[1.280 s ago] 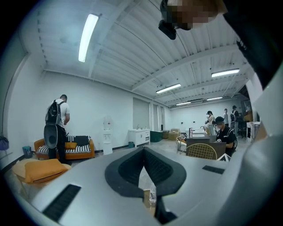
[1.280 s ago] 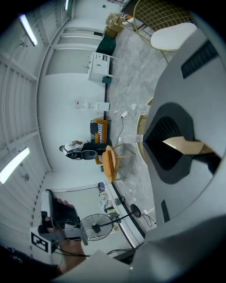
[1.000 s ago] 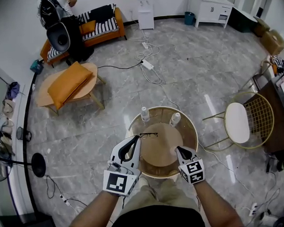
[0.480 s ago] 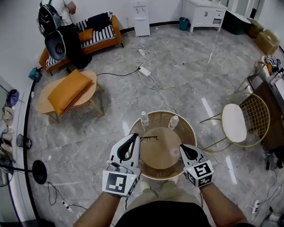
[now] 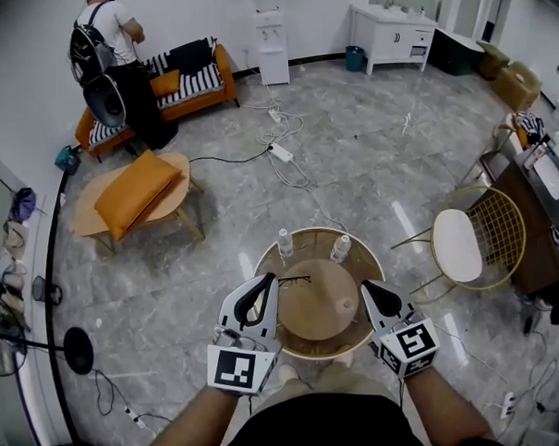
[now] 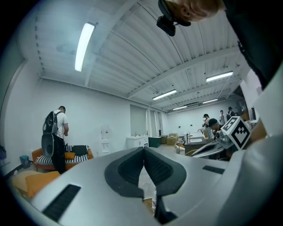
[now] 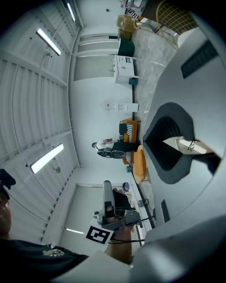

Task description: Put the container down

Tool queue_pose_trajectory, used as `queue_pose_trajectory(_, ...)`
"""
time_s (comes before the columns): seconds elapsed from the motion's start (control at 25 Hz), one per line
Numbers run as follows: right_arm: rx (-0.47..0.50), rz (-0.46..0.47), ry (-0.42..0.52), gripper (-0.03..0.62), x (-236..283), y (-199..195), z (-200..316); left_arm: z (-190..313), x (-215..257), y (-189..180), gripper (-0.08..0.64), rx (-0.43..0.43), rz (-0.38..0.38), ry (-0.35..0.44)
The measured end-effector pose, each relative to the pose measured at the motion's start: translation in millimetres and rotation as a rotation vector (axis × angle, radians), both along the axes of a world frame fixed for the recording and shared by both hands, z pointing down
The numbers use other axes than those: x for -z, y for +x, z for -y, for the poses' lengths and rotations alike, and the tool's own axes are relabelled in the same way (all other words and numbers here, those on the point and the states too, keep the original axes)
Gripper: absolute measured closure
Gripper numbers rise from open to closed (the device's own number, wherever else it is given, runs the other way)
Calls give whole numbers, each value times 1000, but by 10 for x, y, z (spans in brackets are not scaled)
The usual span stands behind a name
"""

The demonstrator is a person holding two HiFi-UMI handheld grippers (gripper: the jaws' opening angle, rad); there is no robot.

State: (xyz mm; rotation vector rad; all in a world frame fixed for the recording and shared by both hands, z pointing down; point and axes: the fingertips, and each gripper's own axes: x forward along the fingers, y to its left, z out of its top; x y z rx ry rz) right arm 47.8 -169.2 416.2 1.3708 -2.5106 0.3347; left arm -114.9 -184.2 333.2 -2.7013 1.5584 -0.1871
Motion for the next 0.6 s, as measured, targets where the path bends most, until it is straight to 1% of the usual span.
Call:
queue_pose_trajectory(0.08,-1,6,14,578,106,3,-56,-62,42,14,545,-18,0,11)
queue_pose_trajectory(0.2,-8,14,26,578,207,11,-130,-131,104,9,545,-36,24,34)
queue_pose_trajectory(0.6,-53,19,66,578,488,-207,-248,-264,205,-259,545,-45,11,44)
